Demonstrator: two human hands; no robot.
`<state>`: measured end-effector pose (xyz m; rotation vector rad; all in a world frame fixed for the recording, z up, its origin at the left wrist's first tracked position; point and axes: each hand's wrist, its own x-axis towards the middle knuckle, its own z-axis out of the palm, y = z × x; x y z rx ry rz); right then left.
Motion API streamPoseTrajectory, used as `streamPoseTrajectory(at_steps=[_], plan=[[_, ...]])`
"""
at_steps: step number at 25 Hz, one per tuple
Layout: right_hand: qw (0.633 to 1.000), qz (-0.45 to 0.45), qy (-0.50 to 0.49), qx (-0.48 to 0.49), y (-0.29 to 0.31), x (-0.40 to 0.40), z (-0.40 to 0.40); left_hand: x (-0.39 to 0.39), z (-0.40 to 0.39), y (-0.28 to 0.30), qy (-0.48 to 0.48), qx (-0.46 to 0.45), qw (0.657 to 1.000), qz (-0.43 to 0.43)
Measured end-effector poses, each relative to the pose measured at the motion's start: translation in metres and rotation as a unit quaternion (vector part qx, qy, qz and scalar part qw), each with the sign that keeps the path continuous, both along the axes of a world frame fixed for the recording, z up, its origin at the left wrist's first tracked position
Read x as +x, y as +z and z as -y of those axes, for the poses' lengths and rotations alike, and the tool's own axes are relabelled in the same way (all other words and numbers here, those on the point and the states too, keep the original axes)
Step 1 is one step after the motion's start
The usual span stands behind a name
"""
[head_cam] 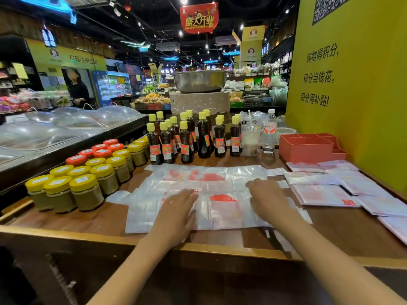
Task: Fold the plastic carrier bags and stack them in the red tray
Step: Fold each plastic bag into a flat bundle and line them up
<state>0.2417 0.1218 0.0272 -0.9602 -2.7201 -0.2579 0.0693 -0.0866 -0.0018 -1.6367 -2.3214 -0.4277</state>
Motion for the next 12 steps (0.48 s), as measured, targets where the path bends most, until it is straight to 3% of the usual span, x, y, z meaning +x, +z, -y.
streamPoseTrajectory(at_steps=[3, 5, 8, 12], plan=[[0.987, -0.077, 0.139, -0.033, -0.018, -0.013, 0.048, 0.002, -0.008, -0.011, -0.019, -0.111, 0.986, 0.119], [0.969, -0.036, 0.207, -0.131, -0.029, -0.016, 0.069, -0.004, -0.013, -0.011, -0.003, -0.172, 0.972, 0.16], [0.952, 0.054, 0.203, -0.223, -0.038, -0.015, 0.064, -0.006, -0.015, -0.009, 0.004, -0.222, 0.962, 0.16], [0.96, 0.083, 0.165, -0.21, -0.043, 0.014, 0.018, -0.027, -0.005, -0.01, 0.024, -0.247, 0.956, 0.159]])
